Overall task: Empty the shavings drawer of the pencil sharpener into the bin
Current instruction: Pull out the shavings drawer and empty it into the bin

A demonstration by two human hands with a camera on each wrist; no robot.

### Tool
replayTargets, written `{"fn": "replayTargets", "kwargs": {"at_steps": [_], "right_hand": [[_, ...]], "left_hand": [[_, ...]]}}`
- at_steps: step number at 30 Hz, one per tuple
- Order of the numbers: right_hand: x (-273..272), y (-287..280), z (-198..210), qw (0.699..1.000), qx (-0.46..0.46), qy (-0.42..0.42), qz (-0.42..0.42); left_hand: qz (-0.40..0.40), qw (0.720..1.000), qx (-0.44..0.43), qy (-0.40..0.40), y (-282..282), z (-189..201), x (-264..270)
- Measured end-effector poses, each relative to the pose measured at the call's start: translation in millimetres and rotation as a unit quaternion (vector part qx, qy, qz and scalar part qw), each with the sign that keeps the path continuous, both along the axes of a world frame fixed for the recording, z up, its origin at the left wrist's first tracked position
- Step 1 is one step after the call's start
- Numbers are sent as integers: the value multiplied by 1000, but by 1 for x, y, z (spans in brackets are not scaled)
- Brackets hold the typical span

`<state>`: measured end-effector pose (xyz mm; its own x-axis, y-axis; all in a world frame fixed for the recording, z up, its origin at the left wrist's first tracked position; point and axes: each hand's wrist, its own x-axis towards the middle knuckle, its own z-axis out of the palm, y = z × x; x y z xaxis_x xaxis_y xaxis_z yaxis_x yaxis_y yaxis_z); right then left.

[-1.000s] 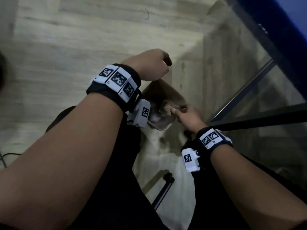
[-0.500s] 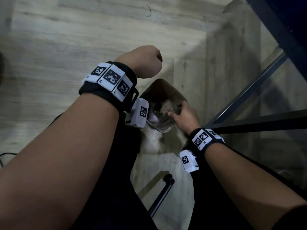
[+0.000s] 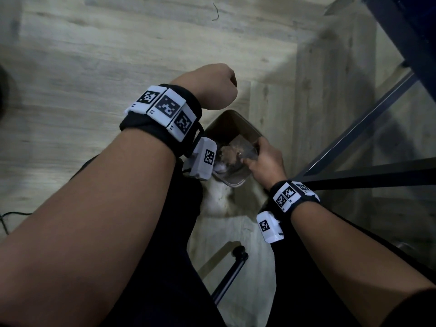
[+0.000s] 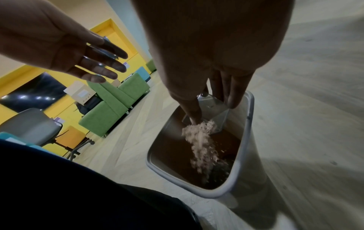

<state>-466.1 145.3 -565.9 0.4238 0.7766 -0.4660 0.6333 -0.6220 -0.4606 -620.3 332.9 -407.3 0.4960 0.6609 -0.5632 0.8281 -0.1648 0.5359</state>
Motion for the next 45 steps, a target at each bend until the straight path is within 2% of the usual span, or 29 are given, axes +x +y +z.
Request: {"fn": "replayTargets", "kwargs": {"at_steps": [10,15,20,23,34,45], "right_hand": [[2,-3,-3,1000,1,-8,-3],[0,-3,-1,999,20,-13,21],[-6,-5,2,995,41,-56,67],[-8,-7,5,995,56,-57,53],[-19,-18,9,992,44,-79,84],[-21,-26,6,996,33,-63,58]], "left_hand": [[5,1000,-1,4,-1,0,2],[6,1000,-2,3,-2,1,3],[2,1000,-1,5,-1,0,3],[-1,1000,2,7,0,-1,3],[1,1000,-4,9,-3,0,5],[1,1000,-9,12,-2,1,7]]}}
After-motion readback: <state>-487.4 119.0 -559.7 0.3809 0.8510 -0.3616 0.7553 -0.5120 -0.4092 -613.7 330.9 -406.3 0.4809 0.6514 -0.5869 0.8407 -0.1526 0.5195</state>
